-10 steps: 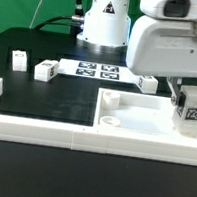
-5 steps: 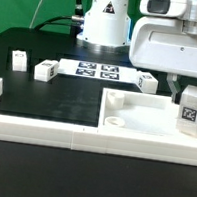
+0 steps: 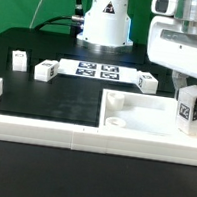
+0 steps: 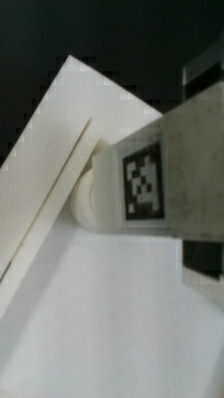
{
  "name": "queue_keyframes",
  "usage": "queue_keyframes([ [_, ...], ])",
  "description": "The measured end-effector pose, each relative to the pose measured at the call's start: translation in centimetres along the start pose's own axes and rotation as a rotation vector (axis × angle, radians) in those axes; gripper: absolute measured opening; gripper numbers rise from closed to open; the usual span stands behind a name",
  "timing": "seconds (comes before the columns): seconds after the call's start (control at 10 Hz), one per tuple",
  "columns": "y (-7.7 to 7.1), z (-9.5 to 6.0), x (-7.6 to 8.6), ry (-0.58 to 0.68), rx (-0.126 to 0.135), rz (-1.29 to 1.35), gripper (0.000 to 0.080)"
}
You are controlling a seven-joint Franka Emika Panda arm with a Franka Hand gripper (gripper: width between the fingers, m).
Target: Assemble one leg
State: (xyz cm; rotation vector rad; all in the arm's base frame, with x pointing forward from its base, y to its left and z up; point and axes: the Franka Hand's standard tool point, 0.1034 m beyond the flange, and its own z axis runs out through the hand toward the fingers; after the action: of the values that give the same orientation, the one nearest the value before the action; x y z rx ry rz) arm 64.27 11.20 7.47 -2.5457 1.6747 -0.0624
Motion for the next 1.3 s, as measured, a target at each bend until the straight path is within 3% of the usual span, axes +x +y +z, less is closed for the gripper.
queue_keyframes([
  [0.1, 0.00, 0.04, -0.11, -0.004, 0.000, 0.034, 0.0347],
  [0.2, 0.01, 0.11, -0.21, -0.007, 0.000, 0.032, 0.0347],
  [0.4, 0.02, 0.12, -0.22, -0.006, 0.000, -0.117, 0.0612],
  [0.6, -0.11, 0.13, -0.65, -0.010, 0.002, -0.162, 0.0638],
  [1.3, -0.47, -0.12, -0.81, 0.007, -0.008, -0.993, 0.0649],
])
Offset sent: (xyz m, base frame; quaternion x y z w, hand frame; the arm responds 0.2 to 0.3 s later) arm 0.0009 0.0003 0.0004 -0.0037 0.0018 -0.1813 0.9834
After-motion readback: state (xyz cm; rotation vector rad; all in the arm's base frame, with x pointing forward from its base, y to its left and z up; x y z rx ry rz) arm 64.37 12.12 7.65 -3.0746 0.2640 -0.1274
